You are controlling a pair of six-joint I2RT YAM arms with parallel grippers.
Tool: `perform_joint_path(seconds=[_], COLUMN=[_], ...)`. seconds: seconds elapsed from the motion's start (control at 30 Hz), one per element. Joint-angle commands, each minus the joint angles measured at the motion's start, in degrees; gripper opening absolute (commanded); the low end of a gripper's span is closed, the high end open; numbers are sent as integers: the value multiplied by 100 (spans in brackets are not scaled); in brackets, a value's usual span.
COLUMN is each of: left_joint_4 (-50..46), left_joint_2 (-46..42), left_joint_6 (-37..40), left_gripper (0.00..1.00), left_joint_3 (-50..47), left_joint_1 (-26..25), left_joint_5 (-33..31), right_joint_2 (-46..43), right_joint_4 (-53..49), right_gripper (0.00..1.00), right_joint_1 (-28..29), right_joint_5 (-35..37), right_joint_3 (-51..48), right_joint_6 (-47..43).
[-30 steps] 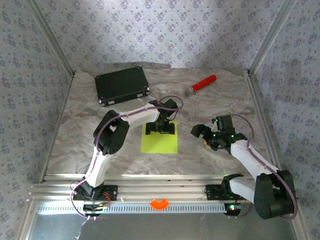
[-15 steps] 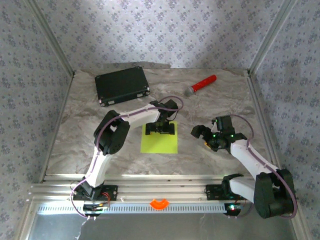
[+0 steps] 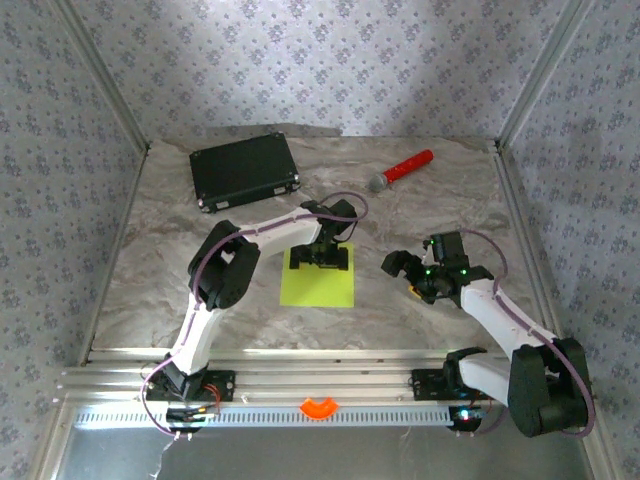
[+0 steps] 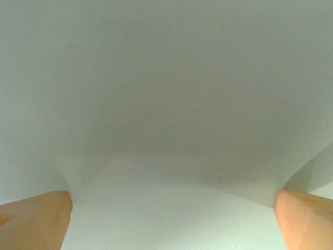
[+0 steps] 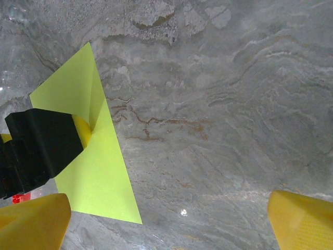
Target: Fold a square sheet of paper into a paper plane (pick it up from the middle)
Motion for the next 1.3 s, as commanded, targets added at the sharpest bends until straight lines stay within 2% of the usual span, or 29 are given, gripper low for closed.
perform_joint_path(seconds=[0.0, 0.67, 1.27], left_joint_4=[-324, 338, 439], left_joint_2=[-165, 280, 247], left_joint_6=[69, -95, -63], left_gripper=[100, 100, 96], left_joint_3=[186, -579, -685], left_joint_1=[-10, -14, -31], left_joint_5=[-199, 322, 398], right_joint_2=[-71, -31, -64], right_joint_4=[-218, -191, -212], right_gripper=[99, 99, 99], right_joint_1=[53, 114, 154], right_joint_5=[102, 155, 191], right_joint_3=[140, 68, 74], right_joint_6=[95, 145, 199])
